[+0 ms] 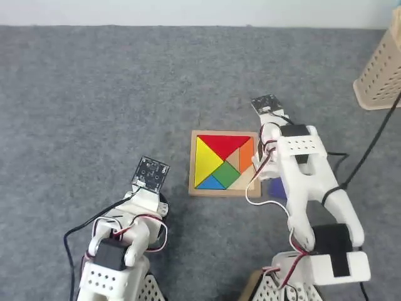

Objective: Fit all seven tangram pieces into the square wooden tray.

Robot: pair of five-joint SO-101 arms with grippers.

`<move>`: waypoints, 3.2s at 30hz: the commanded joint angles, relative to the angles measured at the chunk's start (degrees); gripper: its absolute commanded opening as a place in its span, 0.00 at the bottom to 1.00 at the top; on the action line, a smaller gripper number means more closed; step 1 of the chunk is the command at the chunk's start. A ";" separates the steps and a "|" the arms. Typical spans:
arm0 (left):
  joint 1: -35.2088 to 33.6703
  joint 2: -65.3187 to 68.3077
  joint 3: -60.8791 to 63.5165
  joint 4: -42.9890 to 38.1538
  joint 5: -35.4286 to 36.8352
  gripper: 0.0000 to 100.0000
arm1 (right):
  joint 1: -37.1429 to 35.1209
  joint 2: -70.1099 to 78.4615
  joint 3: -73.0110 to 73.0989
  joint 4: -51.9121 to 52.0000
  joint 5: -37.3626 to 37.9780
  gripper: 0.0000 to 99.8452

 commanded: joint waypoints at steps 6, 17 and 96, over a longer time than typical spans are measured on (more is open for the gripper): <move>0.18 -1.14 -1.10 0.35 0.35 0.01 | 0.66 -3.65 0.79 -2.42 -0.62 0.03; 0.18 -1.14 -1.10 0.35 0.35 0.01 | 0.75 -3.65 2.90 -4.70 -0.62 0.03; 0.18 -1.14 -1.10 0.35 0.35 0.01 | 5.41 7.96 -19.25 17.71 -4.31 0.01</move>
